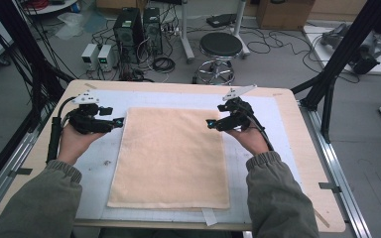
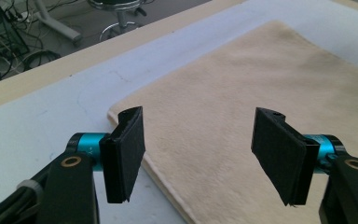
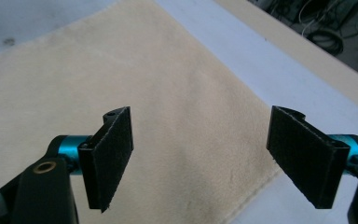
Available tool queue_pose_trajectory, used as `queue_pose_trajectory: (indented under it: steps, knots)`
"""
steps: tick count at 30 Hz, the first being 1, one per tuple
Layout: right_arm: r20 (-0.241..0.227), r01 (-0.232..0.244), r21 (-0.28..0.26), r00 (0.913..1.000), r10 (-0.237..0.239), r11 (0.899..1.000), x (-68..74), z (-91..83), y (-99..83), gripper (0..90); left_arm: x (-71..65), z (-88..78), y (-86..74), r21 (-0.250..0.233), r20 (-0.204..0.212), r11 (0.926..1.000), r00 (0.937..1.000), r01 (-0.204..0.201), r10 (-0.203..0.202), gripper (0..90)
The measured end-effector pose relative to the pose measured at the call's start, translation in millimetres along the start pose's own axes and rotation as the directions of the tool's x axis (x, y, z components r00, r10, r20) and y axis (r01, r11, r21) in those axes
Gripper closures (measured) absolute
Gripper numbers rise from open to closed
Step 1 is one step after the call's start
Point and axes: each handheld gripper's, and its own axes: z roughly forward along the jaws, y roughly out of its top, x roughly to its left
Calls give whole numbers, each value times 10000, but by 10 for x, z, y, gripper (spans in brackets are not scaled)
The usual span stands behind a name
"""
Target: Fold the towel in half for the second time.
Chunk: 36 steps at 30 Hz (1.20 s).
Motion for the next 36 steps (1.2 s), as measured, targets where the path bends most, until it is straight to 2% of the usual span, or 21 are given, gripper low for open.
queue_pose_trajectory:
  steps: [4,7,8,9,12,18,21,25,28,29,36]
  knots:
    - [171,-511,668,9986,501,9965,-162,230,-121,220,75,206,-42,-36,-184,10000,9998,-20,19,369]
    - [493,-569,715,9974,535,9958,-249,337,-183,237,120,370,-88,37,-247,9999,9996,117,-116,378]
    - [573,-567,690,9970,528,9960,-274,365,-198,243,132,434,-110,222,-326,9995,9992,230,-223,379]
    - [782,-542,737,9958,485,9958,-292,393,-219,247,137,476,-124,369,-388,9990,9990,250,-236,378]
    - [986,-644,983,9936,547,9931,-351,471,-277,247,147,616,-183,944,-556,9952,9982,259,-207,378]
    - [1288,-914,1315,9889,744,9871,-420,604,-374,248,226,767,-288,1368,-728,9888,9961,595,-499,379]
    - [1436,-919,1577,9872,692,9832,-444,652,-414,249,254,811,-326,1596,-801,9855,9958,577,-454,392]
    - [1486,-1259,1817,9839,994,9753,-494,701,-483,266,285,897,-380,1676,-746,9823,9946,835,-719,405]
    - [1204,-1371,1872,9860,1158,9727,-508,759,-519,310,298,983,-442,2033,-492,9745,9950,954,-872,411]
    - [1128,-1534,1826,9845,1343,9711,-507,766,-525,310,298,999,-463,1966,-463,9751,9944,1027,-954,416]
    - [997,-1743,1902,9825,1576,9662,-482,757,-511,430,277,995,-448,2074,-720,9714,9921,1153,-1024,472]
